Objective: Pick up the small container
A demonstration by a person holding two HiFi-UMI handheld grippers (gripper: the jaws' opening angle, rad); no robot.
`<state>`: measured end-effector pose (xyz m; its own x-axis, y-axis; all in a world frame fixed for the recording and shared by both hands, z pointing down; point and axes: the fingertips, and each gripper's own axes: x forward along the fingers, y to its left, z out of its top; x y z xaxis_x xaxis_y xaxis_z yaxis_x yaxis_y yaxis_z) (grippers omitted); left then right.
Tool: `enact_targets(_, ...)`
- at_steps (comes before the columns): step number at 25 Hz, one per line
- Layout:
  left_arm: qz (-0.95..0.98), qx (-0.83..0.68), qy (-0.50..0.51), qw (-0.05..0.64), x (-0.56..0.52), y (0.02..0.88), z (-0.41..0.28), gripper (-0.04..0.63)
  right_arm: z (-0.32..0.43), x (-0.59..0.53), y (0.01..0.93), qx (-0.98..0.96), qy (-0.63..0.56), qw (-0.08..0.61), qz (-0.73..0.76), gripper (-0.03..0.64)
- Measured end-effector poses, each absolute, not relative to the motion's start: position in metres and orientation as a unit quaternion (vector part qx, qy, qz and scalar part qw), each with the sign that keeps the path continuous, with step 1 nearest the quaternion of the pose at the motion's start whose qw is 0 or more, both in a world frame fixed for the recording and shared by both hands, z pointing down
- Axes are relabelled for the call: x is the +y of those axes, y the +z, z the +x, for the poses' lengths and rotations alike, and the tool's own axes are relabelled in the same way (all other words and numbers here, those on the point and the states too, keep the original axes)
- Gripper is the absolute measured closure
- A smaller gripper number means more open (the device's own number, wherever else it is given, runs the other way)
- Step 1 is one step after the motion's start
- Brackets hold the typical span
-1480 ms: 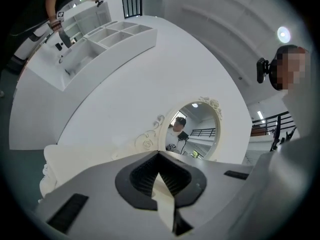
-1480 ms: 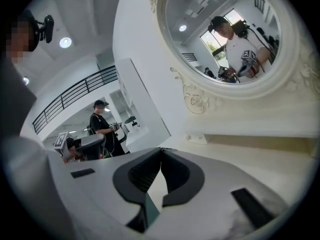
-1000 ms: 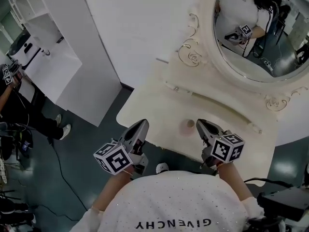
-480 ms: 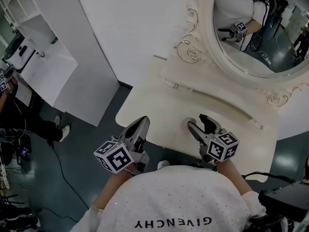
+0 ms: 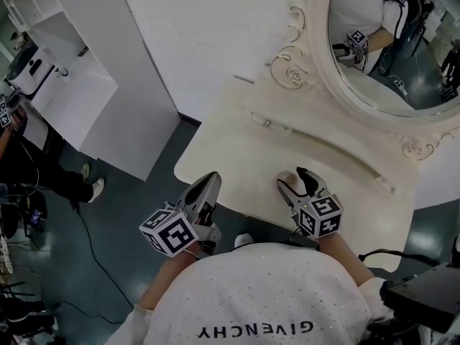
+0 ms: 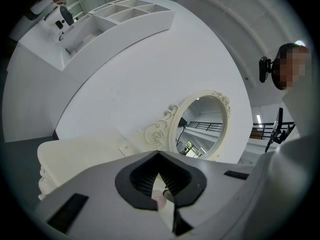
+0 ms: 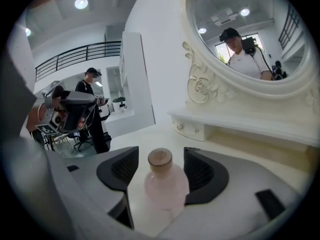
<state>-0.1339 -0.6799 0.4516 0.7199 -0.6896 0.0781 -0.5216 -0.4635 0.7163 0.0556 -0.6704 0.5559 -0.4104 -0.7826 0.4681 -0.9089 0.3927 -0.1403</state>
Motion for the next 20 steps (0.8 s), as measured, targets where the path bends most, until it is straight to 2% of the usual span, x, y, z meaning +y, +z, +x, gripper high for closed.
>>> enact_targets(1, 0.848, -0.358, -0.113, 0.374, -0.681, 0.452, -0.135, 0.594, 0.054, -0.671, 0.56, -0.816, 0.189, 0.174, 0.517, 0.351)
enact_targets(2, 0.848, -0.358, -0.114, 0.374, -0.682, 0.452, -0.137, 0.595, 0.054, -0.671, 0.565, -0.814, 0.19, 0.182, 0.518, 0.401)
enact_targets(3, 0.848, -0.356, -0.115, 0.374, -0.683, 0.452, -0.138, 0.594, 0.054, -0.671, 0.57, -0.811, 0.192, 0.188, 0.519, 0.412)
enact_targets(9, 0.846, -0.356, -0.115, 0.379, -0.685, 0.454, -0.137, 0.595, 0.059, -0.676, 0.583, -0.804, 0.2, 0.199, 0.523, 0.377)
enact_targets(13, 0.847, -0.355, -0.113, 0.378, -0.686, 0.455, -0.135, 0.595, 0.062, -0.676, 0.588, -0.811, 0.226, 0.168, 0.513, 0.341)
enact_targets(20, 0.847, -0.363, -0.116, 0.37, -0.692, 0.456, -0.143, 0.594, 0.056, -0.676, 0.584, -0.816, 0.175, 0.205, 0.512, 0.374)
